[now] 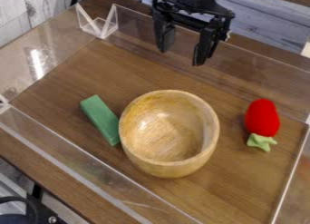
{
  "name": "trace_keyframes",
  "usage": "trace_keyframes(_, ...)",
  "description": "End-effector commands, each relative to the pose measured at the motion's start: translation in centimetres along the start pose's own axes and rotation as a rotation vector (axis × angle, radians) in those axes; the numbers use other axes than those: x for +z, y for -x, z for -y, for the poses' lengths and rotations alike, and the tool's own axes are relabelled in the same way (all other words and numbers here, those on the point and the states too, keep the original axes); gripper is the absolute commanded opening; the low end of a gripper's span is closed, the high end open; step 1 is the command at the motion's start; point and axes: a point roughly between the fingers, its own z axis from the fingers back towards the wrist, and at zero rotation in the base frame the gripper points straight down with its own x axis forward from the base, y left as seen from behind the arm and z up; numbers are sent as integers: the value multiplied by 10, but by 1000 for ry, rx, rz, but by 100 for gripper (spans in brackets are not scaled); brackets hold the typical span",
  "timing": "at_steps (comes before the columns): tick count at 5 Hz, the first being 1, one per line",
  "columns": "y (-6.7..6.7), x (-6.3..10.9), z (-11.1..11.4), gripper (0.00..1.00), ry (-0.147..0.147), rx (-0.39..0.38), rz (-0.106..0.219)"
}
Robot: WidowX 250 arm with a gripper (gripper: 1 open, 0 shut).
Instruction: Put the green block in the brown bowl
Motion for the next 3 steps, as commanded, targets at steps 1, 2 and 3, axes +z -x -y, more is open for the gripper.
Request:
trace_keyframes(1,9,-12,4,100,3,68,-24)
trace_keyframes(2,32,-19,-4,100,32,240,-5)
trace_keyframes(3,58,-25,-27,100,53,410,35)
